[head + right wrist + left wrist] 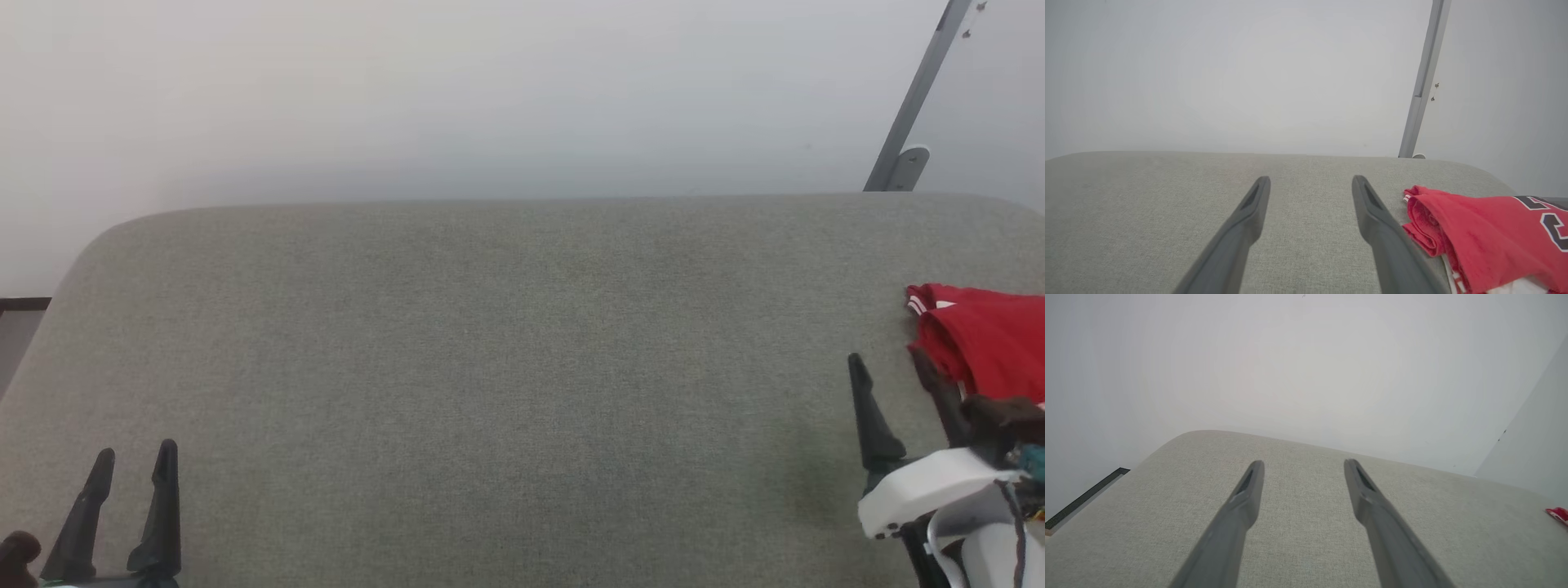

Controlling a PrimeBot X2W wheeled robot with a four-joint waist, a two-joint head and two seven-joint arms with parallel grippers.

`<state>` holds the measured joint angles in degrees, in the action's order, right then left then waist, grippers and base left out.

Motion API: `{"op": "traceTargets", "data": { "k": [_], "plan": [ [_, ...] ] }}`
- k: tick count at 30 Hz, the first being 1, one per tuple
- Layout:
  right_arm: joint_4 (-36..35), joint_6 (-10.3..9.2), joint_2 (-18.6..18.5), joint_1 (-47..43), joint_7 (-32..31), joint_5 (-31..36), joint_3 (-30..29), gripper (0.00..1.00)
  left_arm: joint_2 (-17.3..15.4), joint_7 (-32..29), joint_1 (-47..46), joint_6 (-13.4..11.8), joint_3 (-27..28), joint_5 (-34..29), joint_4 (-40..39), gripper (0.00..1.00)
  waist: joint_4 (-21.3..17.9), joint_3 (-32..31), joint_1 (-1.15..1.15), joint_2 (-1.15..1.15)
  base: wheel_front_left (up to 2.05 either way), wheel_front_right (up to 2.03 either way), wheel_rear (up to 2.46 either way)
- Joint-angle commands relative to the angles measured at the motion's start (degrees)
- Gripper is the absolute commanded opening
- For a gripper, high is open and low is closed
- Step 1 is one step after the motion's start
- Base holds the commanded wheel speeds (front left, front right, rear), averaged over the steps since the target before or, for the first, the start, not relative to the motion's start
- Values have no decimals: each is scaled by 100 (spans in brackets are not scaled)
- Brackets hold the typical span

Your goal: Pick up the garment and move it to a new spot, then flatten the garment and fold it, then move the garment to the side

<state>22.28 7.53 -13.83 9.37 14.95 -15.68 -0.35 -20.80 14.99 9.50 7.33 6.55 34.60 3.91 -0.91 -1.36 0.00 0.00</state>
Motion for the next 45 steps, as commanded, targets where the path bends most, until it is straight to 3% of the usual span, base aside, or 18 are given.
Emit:
{"op": "traceTargets", "data": {
  "k": [1, 20, 21, 25, 45],
  "plan": [
    [-70, -9, 67, -109, 29, 23, -2, 100, 16, 24, 82, 12, 2, -53, -18, 100, -11, -4, 0, 0, 0, 0, 0],
    [-194, -9, 239, -262, 30, 111, 66, 100, 91, 24, 44, 13, 20, -117, -101, 100, -133, -5, 0, 0, 0, 0, 0],
    [-182, 0, 222, -229, 0, 82, 62, 0, 102, 0, 19, -1, 15, -44, -86, 0, -135, -5, 0, 0, 0, 0, 0],
    [13, 2, 325, -396, -38, 55, 65, 0, 315, -9, 63, -1, -76, -17, 118, 0, -136, -4, 0, 0, 0, 0, 0],
    [-222, 0, 530, -357, -610, -2014, -128, 0, 702, -582, -392, 4, -55, 1540, 351, 0, -98, 22, 0, 0, 0, 0, 0]
  ]
}}
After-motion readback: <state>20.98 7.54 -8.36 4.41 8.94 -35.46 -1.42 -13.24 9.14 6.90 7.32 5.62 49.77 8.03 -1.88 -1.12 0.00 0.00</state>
